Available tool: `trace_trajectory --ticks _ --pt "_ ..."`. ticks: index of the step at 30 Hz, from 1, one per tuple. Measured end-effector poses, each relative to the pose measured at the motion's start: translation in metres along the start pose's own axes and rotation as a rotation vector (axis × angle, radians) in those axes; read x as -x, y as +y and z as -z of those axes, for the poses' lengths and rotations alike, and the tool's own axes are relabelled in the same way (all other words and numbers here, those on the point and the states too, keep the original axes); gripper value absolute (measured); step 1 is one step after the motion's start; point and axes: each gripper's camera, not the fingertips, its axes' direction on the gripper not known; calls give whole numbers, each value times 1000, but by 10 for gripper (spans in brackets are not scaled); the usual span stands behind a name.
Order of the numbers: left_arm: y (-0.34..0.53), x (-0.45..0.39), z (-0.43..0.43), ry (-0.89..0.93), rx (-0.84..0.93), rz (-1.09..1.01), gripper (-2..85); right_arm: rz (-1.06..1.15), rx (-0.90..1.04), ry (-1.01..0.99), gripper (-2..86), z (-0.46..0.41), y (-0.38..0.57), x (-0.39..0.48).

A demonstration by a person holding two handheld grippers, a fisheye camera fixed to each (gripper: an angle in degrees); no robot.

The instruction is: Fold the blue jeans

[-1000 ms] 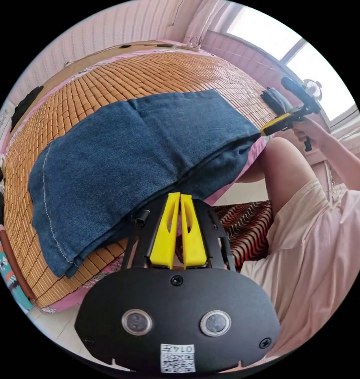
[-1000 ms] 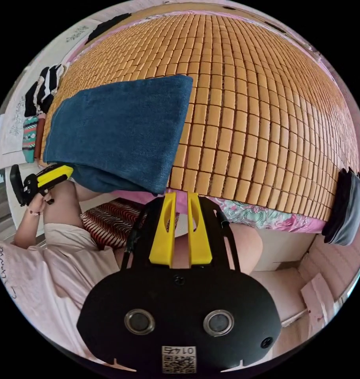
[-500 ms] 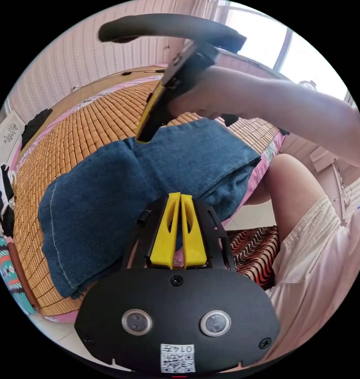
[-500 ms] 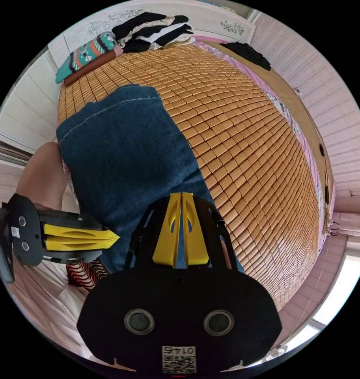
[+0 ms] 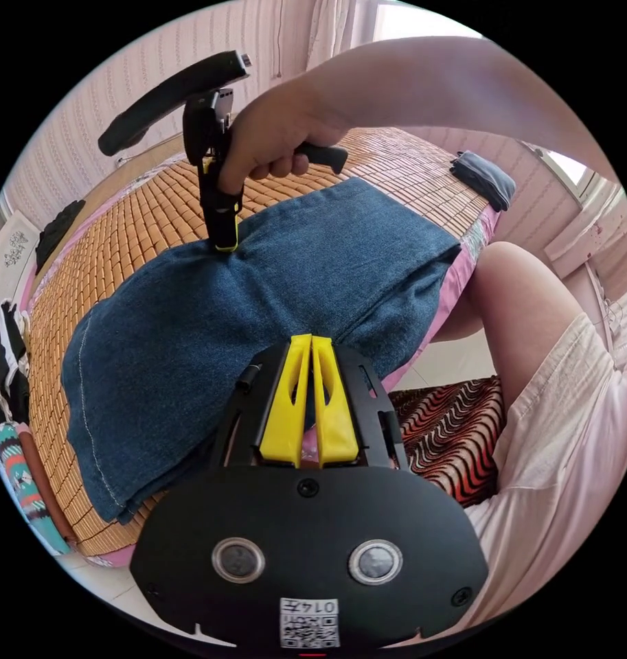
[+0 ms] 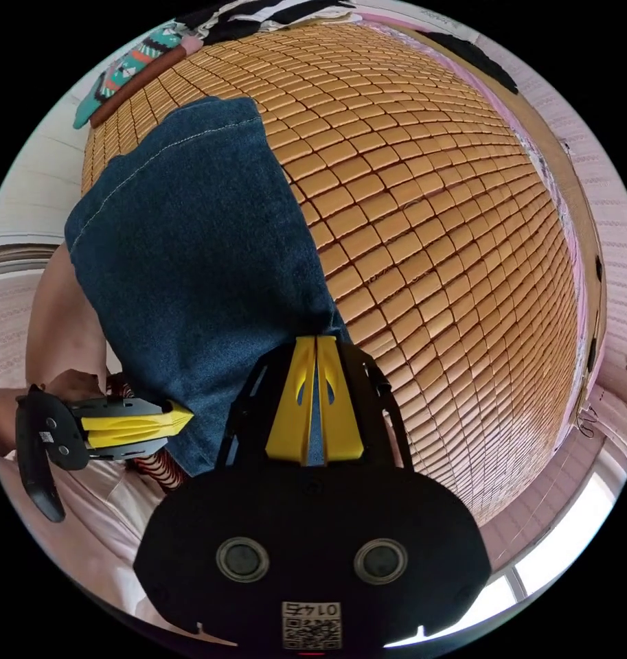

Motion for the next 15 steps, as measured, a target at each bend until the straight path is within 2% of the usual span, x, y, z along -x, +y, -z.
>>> trace_trajectory --ticks 1,4,6,8,10,12,15 --pt "2 1 -2 12 3 -8 -10 -20 -23 -24 -4 3 5 -6" --pt "9 3 0 39 -6 -19 -9 -181 -249 -150 -2 32 61 -38" --pt "17 3 4 53 -10 -21 -9 -347 -397 -277 1 50 135 -66" --pt "29 0 14 86 -79 -16 -6 -480 -454 -328 6 54 196 -81" --pt "35 -4 19 116 -137 -8 1 -594 -435 -329 15 51 254 -89" --pt "34 -13 21 137 -179 -20 23 -727 -361 -323 75 44 314 -94" --pt "25 -36 14 168 -222 -88 72 -775 -302 -336 109 37 359 -95"
